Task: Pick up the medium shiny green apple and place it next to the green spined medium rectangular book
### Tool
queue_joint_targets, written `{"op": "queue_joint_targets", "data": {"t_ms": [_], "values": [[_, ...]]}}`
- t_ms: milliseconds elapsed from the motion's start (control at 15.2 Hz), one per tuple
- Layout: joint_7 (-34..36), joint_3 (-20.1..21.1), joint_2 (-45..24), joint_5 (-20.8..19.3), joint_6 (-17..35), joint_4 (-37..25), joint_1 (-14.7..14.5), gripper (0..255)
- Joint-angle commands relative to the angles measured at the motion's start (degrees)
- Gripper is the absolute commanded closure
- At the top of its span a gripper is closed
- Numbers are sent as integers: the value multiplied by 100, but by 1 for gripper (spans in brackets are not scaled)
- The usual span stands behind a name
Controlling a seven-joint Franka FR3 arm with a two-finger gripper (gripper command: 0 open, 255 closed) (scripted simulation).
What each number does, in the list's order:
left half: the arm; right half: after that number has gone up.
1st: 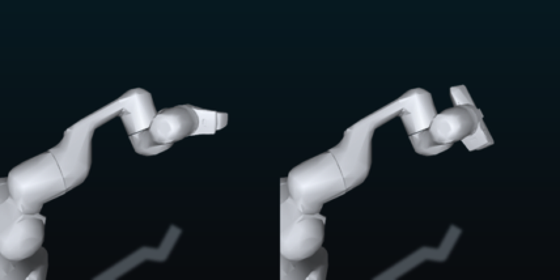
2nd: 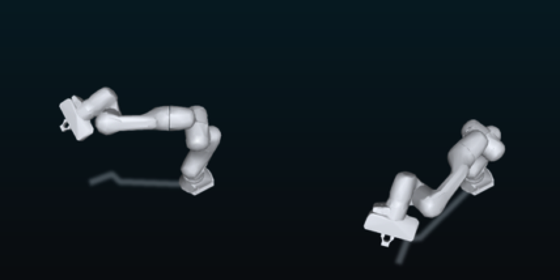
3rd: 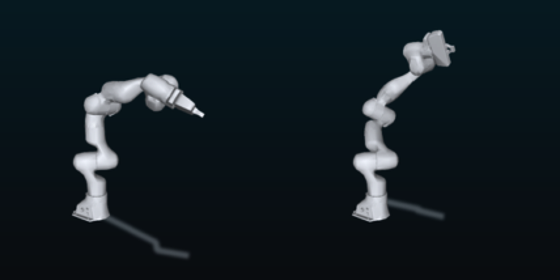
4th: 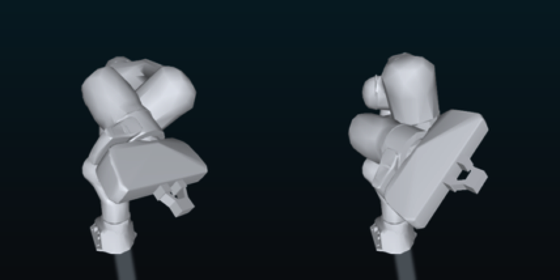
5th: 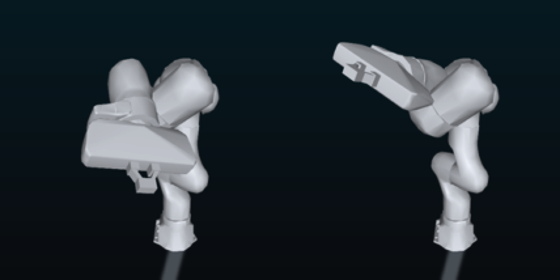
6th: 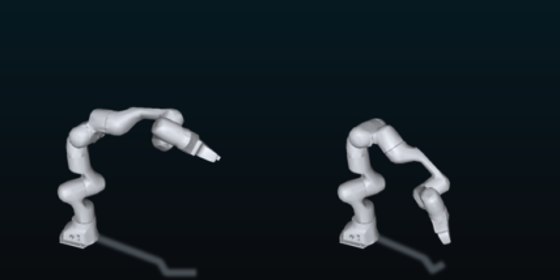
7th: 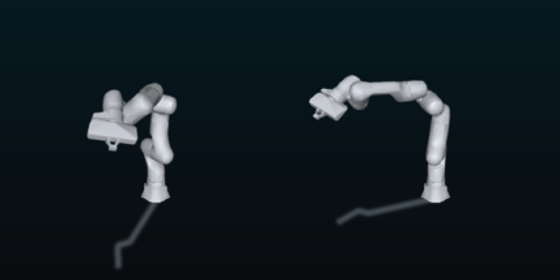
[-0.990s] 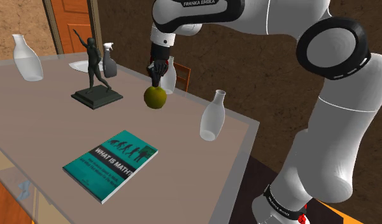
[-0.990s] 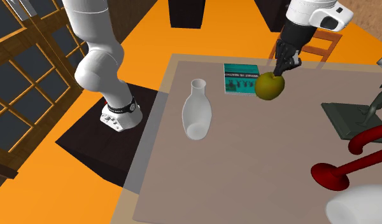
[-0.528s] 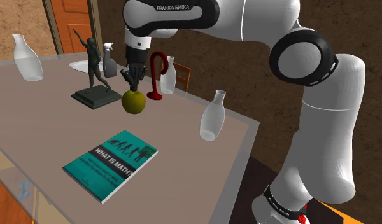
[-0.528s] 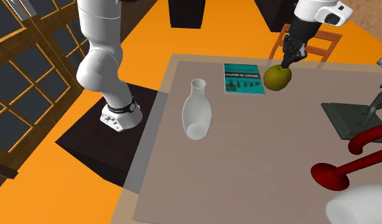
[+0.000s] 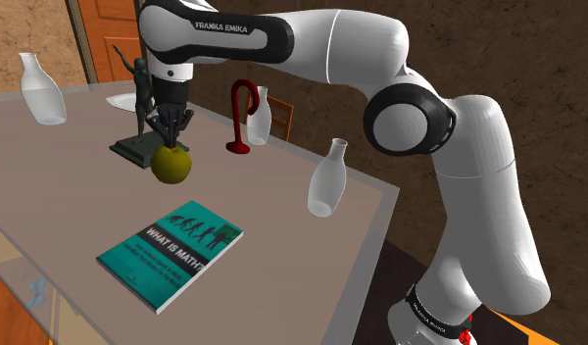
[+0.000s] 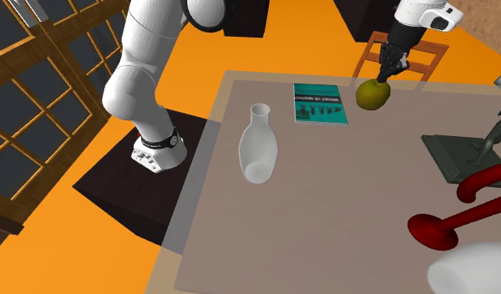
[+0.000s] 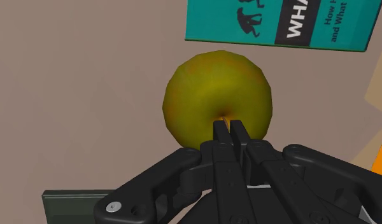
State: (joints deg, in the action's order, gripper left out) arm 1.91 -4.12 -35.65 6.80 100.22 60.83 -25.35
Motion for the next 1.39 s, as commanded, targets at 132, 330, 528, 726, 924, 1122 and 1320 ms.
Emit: {"op": "queue_joint_targets", "data": {"t_ms": [132, 330, 528, 726, 924, 1122, 1320], "values": [[-12, 2, -1, 5, 297, 291, -18, 255], [-32, 3, 11, 11, 535, 542, -26, 255], [-52, 5, 5, 17, 761, 763, -33, 255], [-71, 8, -17, 25, 977, 959, -38, 255], [-77, 9, -26, 28, 1042, 1014, -40, 255], [-77, 9, -26, 28, 1042, 1014, -40, 255], [-77, 10, -26, 28, 1042, 1014, -40, 255]]}}
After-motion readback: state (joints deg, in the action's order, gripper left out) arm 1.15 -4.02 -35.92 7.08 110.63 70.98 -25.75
